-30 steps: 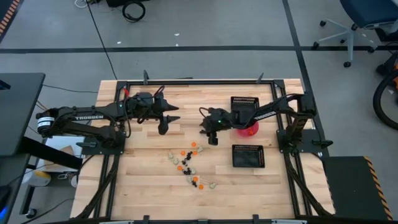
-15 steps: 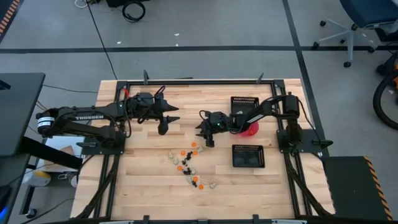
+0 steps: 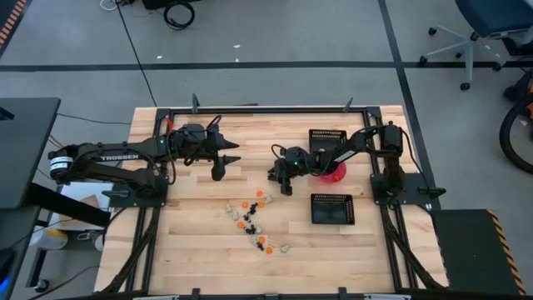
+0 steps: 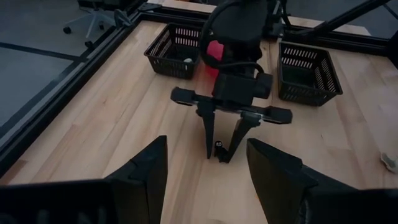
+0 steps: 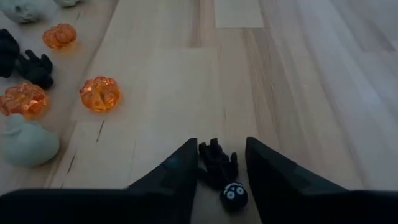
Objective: Sort Halloween decoration
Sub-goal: Put the black skeleton toy into the bottom black bin
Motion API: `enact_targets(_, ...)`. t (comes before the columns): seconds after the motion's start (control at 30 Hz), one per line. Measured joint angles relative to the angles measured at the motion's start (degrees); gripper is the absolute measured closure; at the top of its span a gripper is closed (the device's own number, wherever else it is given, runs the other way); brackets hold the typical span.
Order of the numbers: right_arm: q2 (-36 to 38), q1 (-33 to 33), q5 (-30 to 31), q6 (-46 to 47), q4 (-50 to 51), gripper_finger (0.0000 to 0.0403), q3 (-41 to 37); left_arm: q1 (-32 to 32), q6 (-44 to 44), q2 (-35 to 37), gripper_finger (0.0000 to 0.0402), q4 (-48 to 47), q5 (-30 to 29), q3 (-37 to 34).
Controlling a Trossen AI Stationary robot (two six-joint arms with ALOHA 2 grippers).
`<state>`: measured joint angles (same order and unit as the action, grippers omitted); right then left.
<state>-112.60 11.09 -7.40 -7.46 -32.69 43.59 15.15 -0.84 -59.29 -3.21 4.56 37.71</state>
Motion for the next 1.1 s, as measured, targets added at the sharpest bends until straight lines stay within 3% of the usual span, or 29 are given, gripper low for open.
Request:
enact_targets(0.27,0.2,-0.1,0.2,-0.2,0.7,0.0333,0.0,0.0,0.0,0.0,0.0209,0.0,0.0,0.0)
enact_targets(0.43,2.5,0.0,0.8,-0.2,4.9,0.0348,0.2,0.0,0.0,0.0,0.0209,0.0,0.0,0.0)
enact_targets(0.6,5.9,-0.7,3.8,-0.9,16.6,0.0348,3.7,0.0,0.0,0.0,0.0209,0.0,0.0,0.0)
enact_targets(0.9,9.2,-3.6,3.5,-1.3,39.4,0.0348,13.9,0.0,0.0,0.0,0.0209,0.0,0.0,0.0)
enact_targets(1.1,10.4,-5.7,-1.3,-0.2,59.1,0.0348,23.3,0.0,0.0,0.0,0.0209,0.0,0.0,0.0)
